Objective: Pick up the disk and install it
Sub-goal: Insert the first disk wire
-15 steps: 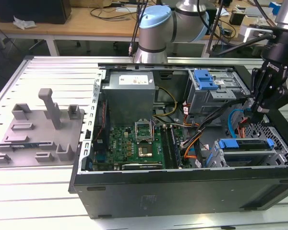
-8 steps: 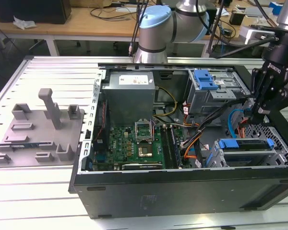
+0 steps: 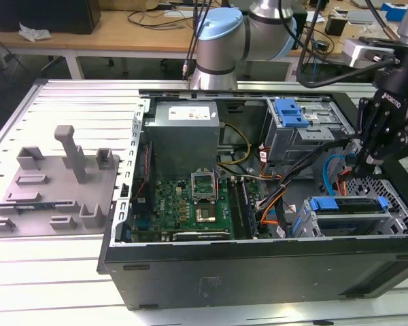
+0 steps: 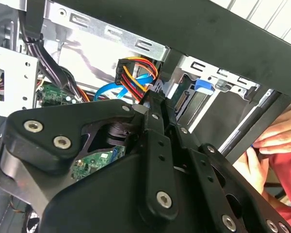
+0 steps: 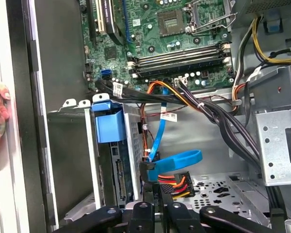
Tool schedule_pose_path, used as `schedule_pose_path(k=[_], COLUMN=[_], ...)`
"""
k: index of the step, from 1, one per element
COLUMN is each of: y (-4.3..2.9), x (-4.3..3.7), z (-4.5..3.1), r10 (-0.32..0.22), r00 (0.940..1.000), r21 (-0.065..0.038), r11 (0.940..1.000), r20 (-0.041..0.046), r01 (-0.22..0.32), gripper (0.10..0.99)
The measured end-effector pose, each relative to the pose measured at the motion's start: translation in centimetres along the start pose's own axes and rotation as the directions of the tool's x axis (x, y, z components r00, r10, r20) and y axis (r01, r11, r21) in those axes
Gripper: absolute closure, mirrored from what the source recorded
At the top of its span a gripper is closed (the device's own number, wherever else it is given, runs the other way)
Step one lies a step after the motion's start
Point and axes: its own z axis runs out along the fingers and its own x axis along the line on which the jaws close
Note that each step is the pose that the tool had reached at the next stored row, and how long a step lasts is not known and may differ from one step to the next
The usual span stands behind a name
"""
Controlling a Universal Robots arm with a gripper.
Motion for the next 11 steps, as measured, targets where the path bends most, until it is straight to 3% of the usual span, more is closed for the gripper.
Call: schedule_pose_path(k=[1, 3, 11], y=[0.01, 0.05, 0.03], x=[0.12, 0.24, 0.91], z=[-0.09, -0.22, -0.41], r10=[-0.004, -0.013, -0.05], r00=[1.0, 0.9998, 0.9986], r21=[0.0, 0.002, 0.023], r11=[1.0, 0.9999, 0.9985], r20=[0.0067, 0.0117, 0.0159], r01=[0.004, 0.013, 0.05], gripper=[0.918, 0.918, 0.918])
